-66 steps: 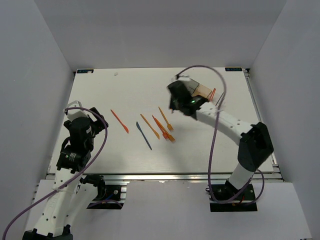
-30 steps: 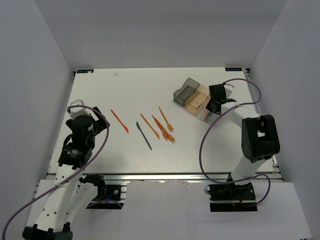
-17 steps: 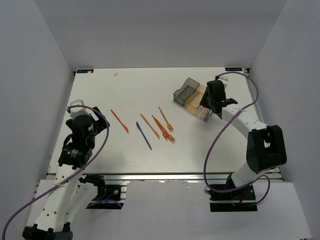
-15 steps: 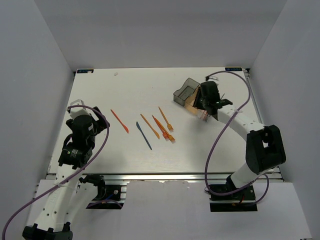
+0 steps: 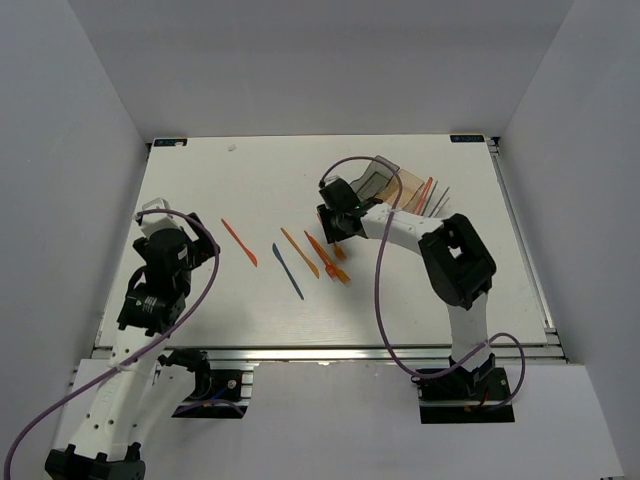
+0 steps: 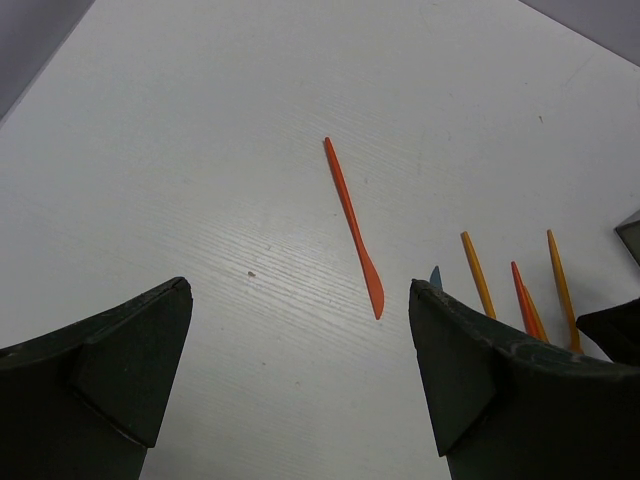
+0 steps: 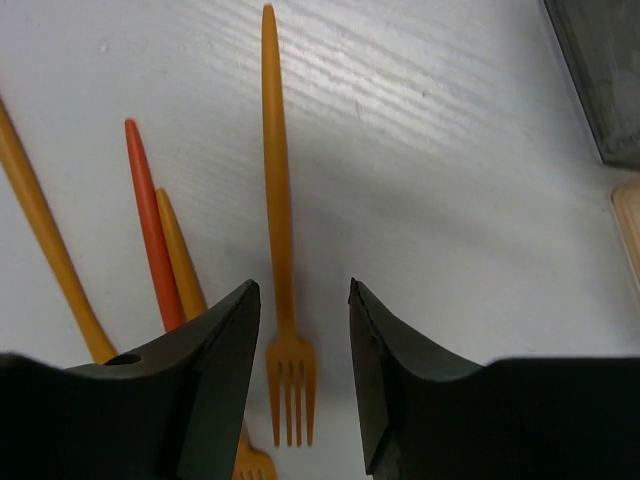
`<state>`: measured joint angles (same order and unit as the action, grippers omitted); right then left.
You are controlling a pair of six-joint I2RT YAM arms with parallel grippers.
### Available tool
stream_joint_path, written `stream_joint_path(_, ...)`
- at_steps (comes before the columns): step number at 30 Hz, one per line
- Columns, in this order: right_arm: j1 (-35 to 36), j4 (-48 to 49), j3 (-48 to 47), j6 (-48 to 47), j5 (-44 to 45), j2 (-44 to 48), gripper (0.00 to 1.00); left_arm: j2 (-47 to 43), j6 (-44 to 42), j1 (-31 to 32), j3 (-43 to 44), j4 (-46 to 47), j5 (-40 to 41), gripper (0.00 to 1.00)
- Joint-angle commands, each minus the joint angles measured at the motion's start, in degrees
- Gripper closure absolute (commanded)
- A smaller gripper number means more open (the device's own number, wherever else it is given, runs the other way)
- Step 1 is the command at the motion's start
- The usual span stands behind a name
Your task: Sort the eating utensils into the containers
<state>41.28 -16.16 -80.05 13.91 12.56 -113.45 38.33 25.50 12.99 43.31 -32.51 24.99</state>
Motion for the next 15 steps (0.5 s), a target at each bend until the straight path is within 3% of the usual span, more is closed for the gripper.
stream_joint_path(1, -0.06, -2.99, -6.6, -2.49, 1.5, -2.92, 0.54, 0.78, -0.54, 0.28, 0.64, 0.43, -0.73, 0.02)
stream_joint_path(5, 0.03, -4.31, -8.72, -3.28, 1.33, -6.86, 0.61, 0.52, -0.62, 0.28, 0.55, 0.61, -0.82, 0.02)
stream_joint_path(10, 0.12, -4.31, -8.1, -2.75, -0.51, -7.49, 0.62, 0.35, -0.62, 0.19, 0.46, 0.7, -1.0, 0.02)
stream_joint_path(12, 0.47, -4.05, -7.58, -2.66, -0.87, -7.49, 0.67, 0.43, -0.71, 0.19, 0.55, 0.7, -1.17, 0.02)
stream_joint_path(15, 0.65, -4.67, -7.49, -2.66, -1.3, -7.66, 0.87, 0.26, -0.71, 0.28, 0.46, 0.7, -1.18, 0.02)
